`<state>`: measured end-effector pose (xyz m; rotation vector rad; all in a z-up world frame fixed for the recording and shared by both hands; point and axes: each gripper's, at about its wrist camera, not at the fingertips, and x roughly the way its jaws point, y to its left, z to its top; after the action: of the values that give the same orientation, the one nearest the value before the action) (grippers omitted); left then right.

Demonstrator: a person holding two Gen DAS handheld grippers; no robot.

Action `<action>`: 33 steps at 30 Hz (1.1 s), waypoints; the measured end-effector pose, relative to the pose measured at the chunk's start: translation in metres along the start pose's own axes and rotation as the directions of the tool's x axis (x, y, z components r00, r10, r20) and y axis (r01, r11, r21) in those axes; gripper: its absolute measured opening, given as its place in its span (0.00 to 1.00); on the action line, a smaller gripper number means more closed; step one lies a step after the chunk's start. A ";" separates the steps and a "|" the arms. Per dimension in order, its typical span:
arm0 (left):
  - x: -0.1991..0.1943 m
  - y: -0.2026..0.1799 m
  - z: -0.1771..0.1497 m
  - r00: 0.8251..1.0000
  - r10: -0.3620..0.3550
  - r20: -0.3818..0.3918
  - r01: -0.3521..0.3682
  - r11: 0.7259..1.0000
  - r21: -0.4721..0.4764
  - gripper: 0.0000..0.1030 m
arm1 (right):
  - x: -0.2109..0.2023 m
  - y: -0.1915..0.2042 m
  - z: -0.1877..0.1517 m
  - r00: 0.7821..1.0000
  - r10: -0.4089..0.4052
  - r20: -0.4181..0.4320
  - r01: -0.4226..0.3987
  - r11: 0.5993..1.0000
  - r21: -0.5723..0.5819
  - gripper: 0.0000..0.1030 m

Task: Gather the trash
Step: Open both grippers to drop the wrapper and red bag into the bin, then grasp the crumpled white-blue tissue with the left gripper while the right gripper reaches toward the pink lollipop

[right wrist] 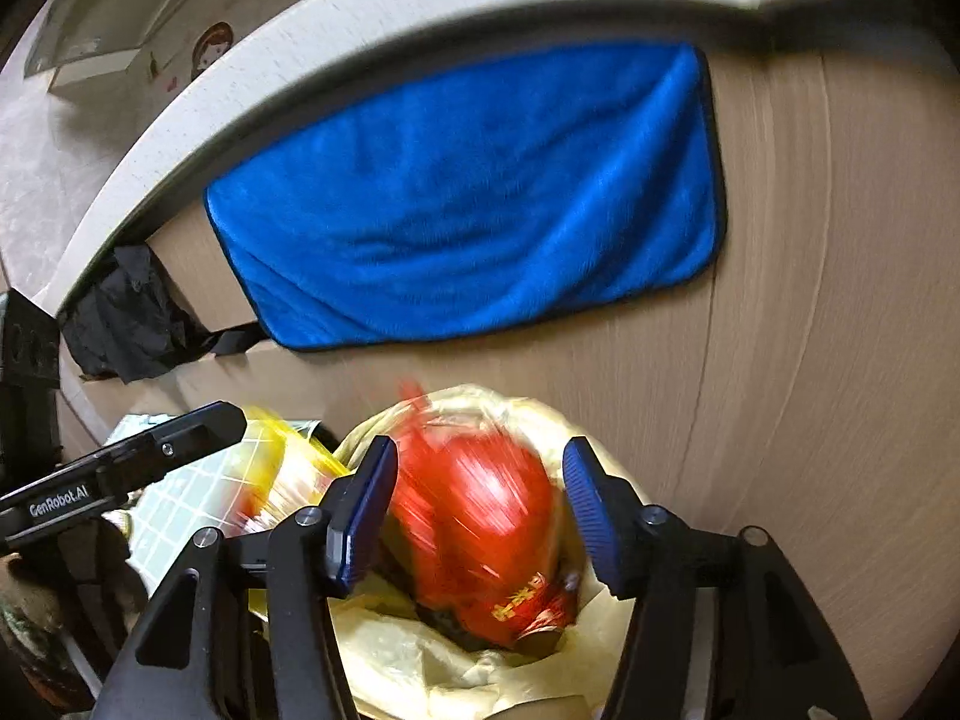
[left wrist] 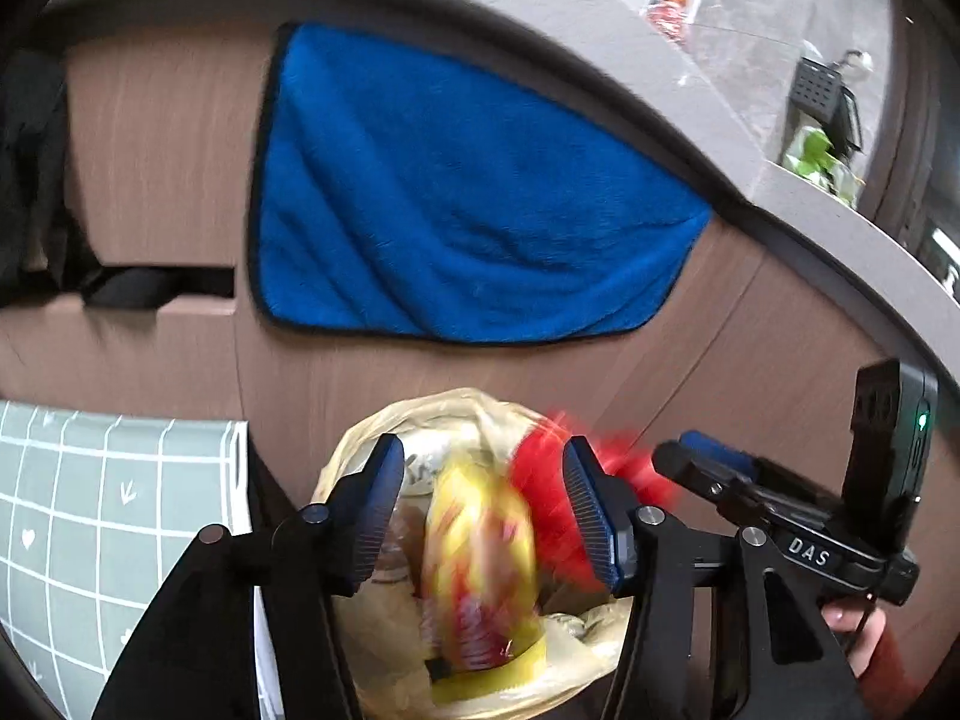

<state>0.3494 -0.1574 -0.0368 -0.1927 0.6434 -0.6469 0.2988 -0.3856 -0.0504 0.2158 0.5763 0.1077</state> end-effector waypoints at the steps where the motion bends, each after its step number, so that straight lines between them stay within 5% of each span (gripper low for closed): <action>1: -0.001 0.003 -0.001 1.000 0.003 -0.003 -0.003 1.000 -0.006 0.54 | 0.000 0.000 -0.002 1.000 -0.005 0.001 0.005 1.000 0.003 0.54; 11: -0.042 0.041 -0.011 0.992 0.120 0.027 -0.119 0.992 -0.043 0.54 | -0.016 0.025 -0.003 0.999 -0.041 0.032 0.042 0.998 -0.038 0.54; 21: -0.134 0.121 -0.030 0.940 0.317 0.130 -0.308 0.948 -0.081 0.54 | -0.011 0.111 0.000 0.995 0.052 0.080 -0.042 0.991 -0.124 0.52; 29: -0.204 0.222 -0.052 0.889 0.437 0.136 -0.406 0.890 -0.208 0.54 | 0.025 0.193 -0.013 0.983 0.179 -0.027 -0.181 0.958 -0.223 0.51; 33: -0.221 0.266 -0.047 0.905 0.398 0.151 -0.366 0.909 -0.200 0.55 | 0.040 0.222 -0.023 0.975 0.211 -0.072 -0.223 0.940 -0.260 0.51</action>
<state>0.3179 0.1894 -0.0602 -0.2719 0.5313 -0.1894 0.3103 -0.1593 -0.0386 0.0138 0.5728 0.4030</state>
